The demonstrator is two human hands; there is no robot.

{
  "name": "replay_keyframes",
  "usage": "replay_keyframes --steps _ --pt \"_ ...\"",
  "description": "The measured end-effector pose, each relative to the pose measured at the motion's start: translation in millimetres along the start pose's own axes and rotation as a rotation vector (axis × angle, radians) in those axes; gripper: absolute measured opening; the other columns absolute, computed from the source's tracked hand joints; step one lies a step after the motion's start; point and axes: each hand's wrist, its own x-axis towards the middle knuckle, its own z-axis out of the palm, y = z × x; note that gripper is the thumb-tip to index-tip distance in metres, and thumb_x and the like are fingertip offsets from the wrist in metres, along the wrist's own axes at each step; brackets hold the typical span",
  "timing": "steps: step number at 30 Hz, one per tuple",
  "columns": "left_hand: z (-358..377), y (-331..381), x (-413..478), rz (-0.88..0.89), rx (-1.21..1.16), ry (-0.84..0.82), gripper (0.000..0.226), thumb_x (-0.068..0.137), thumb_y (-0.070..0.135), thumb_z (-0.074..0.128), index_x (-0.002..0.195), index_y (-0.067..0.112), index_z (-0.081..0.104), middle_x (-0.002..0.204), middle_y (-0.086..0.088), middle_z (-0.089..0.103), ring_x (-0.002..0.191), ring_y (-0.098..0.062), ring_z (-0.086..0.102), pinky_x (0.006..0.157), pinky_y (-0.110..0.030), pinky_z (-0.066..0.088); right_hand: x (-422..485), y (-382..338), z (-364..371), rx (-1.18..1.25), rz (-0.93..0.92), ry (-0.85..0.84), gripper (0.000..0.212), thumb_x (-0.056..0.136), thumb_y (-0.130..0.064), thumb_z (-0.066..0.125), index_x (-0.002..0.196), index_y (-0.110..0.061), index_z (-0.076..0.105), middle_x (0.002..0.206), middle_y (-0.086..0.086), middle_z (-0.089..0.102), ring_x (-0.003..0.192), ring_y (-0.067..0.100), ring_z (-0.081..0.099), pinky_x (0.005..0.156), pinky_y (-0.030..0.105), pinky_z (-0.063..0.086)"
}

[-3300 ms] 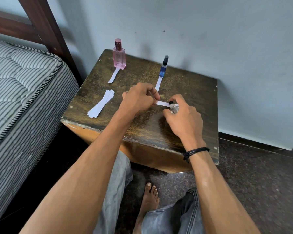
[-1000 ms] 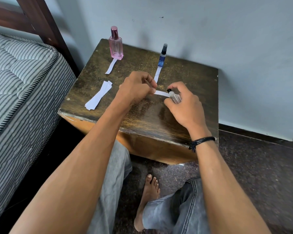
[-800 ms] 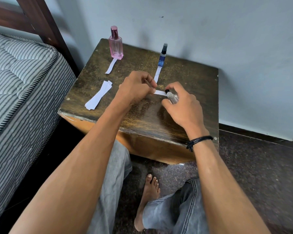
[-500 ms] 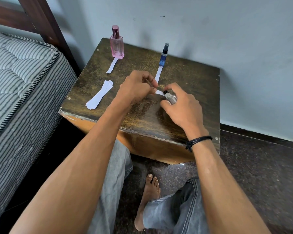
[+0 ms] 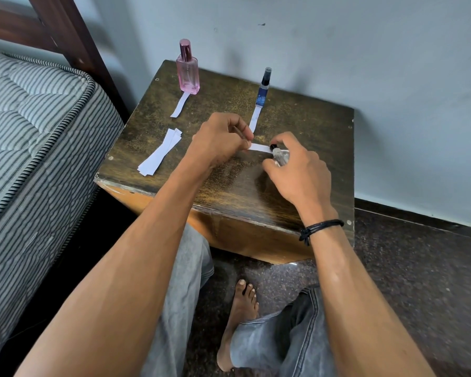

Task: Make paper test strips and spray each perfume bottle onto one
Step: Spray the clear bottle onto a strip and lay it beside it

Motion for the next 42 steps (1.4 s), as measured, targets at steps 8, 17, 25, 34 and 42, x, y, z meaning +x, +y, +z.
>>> replay_keyframes --steps 8,17,25,34,42 --pt "0.0 0.9 0.2 0.003 -0.008 -0.011 0.016 0.062 0.023 0.072 0.065 0.039 0.071 0.068 0.012 0.072 0.084 -0.017 0.074 0.096 -0.049 0.054 2.1 0.2 0.8 0.025 0.01 0.013 0.031 0.092 -0.042 0.063 0.122 -0.037 0.055 0.087 -0.004 0.068 0.072 0.026 0.062 0.061 0.032 0.046" --pt "-0.2 -1.0 2.1 0.007 -0.001 -0.01 0.015 0.066 0.019 0.073 0.067 0.034 0.072 0.067 0.013 0.071 0.083 -0.017 0.072 0.096 -0.05 0.054 2.5 -0.3 2.2 0.015 0.004 0.0 0.032 0.093 -0.043 0.063 0.123 -0.036 0.055 0.088 -0.005 0.063 0.075 0.024 0.055 0.064 0.033 0.046" --pt "-1.0 -2.7 3.5 0.001 0.001 -0.006 0.017 0.072 0.013 0.074 0.07 0.03 0.072 0.069 0.01 0.073 0.085 -0.017 0.073 0.097 -0.049 0.053 2.8 3.1 0.8 0.014 0.041 0.015 0.027 0.092 -0.044 0.063 0.117 -0.036 0.056 0.085 -0.004 0.063 0.073 0.024 0.056 0.063 0.032 0.044" --pt "-0.9 -1.8 3.1 0.004 0.003 -0.013 0.015 0.071 0.014 0.074 0.071 0.029 0.072 0.072 0.009 0.074 0.085 -0.016 0.073 0.099 -0.049 0.051 2.0 2.7 -0.5 0.027 0.065 0.029 0.029 0.092 -0.044 0.063 0.119 -0.036 0.057 0.083 -0.005 0.058 0.075 0.025 0.051 0.067 0.034 0.039" --pt "-1.2 -1.9 2.8 -0.003 -0.003 -0.012 0.014 0.07 0.014 0.074 0.071 0.029 0.072 0.072 0.008 0.075 0.085 -0.016 0.073 0.098 -0.049 0.052 2.6 3.3 0.6 0.016 0.056 0.031 0.03 0.092 -0.047 0.064 0.12 -0.036 0.057 0.083 -0.005 0.059 0.076 0.026 0.056 0.067 0.035 0.047"
